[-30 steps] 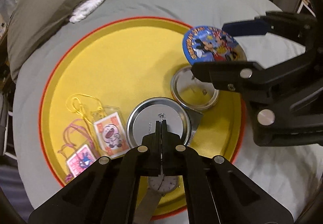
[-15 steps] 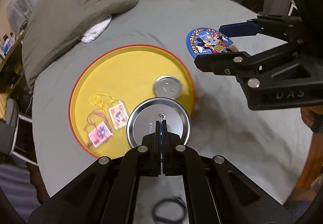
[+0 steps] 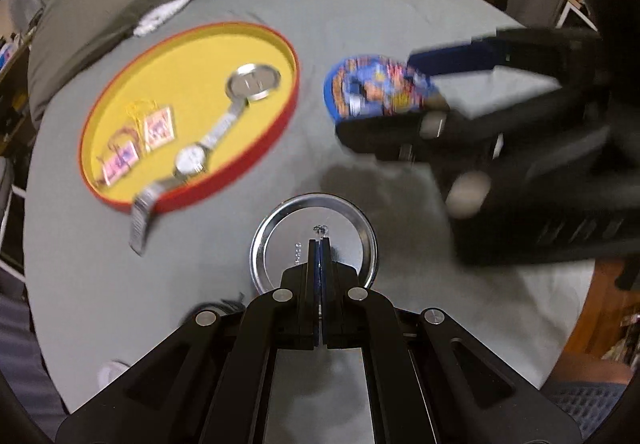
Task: Organize jewelry
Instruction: 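Lift the silver lid and Mickey badge out of the tray onto the bed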
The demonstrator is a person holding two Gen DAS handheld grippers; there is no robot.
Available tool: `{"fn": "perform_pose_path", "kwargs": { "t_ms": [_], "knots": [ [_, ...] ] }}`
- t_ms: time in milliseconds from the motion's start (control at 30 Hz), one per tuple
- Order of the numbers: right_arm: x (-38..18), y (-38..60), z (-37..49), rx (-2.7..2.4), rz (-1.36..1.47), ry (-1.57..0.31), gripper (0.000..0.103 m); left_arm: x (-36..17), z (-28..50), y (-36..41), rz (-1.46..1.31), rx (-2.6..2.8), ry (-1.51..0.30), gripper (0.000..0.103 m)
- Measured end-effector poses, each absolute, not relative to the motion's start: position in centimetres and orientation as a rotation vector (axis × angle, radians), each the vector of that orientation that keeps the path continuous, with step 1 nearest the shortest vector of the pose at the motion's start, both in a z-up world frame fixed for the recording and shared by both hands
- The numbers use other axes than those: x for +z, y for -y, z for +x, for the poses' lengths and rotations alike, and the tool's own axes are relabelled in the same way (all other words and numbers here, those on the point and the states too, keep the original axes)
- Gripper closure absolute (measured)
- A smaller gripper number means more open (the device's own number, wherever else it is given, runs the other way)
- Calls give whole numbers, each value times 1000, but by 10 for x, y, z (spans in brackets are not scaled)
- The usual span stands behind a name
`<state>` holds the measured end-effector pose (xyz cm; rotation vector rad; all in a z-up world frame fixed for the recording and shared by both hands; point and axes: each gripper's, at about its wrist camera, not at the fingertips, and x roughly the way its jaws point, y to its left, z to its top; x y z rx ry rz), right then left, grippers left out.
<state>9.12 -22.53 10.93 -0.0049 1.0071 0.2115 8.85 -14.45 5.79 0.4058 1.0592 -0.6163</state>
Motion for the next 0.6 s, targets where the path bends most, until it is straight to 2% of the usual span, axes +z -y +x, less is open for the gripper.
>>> {"fn": "perform_pose_path", "kwargs": {
  "t_ms": [333,533,600],
  "knots": [
    [8,214,85,170,-82,-1151,33,-7,81,148,472,-587,-1103,103],
    [0,212,83,188,-95,-1146,30,-7,80,148,454,-598,-1092,102],
    [2,211,83,183,-105,-1145,29,-6,78,151,454,-599,-1094,96]
  ]
}}
